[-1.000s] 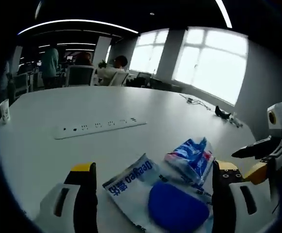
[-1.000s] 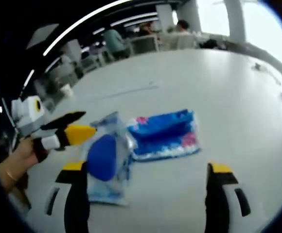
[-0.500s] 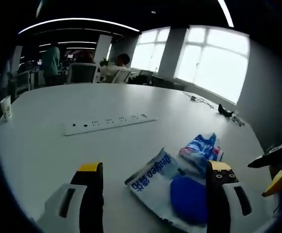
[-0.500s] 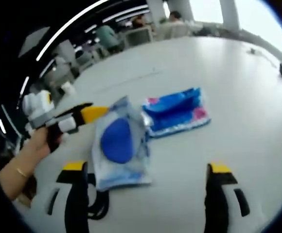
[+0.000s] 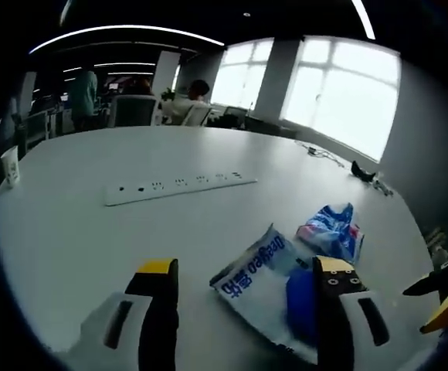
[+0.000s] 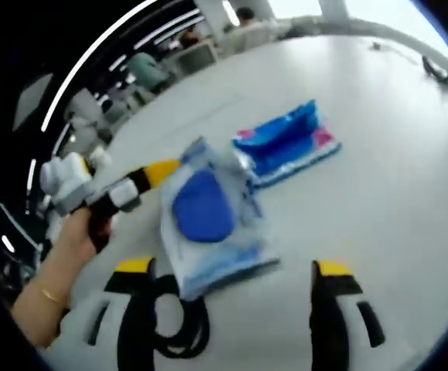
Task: Arrange the tabletop items into an orderly group along one side of the table until the central work area is clear of visible clutter.
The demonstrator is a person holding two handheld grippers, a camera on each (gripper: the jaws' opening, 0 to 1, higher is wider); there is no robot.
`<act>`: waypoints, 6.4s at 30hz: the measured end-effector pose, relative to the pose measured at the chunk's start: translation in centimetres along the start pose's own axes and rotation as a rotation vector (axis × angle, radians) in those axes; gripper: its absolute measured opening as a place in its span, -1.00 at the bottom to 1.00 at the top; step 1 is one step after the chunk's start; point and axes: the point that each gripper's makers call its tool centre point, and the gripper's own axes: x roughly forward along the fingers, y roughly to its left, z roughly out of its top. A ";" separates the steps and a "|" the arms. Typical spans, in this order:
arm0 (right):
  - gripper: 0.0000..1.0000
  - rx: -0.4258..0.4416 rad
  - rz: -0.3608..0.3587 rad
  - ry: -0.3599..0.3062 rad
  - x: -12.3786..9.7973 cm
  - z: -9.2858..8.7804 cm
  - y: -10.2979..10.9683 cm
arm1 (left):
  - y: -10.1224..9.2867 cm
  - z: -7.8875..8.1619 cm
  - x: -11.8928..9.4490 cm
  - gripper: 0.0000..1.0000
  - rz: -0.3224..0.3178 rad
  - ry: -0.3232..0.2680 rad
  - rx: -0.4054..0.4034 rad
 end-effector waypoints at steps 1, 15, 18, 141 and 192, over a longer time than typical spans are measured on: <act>0.47 0.012 0.005 0.003 0.1 -0.2 0.2 | 0.1 0.0 0.0 0.31 0.004 0.001 0.000; -0.06 0.028 -0.009 0.030 1.2 -2.5 1.0 | 1.1 -0.3 0.7 -0.08 0.024 -0.002 -0.004; -0.19 0.036 -0.013 0.014 1.3 -2.7 0.9 | 1.8 -1.3 0.7 -0.26 0.074 0.043 0.052; -1.00 -0.499 0.179 -0.027 7.2 7.1 6.1 | 6.7 -3.5 -15.3 -1.00 0.325 -0.065 -0.121; -0.54 -0.437 0.135 -0.012 8.4 6.7 5.1 | 7.3 -5.0 -14.6 -0.67 0.381 -0.041 -0.052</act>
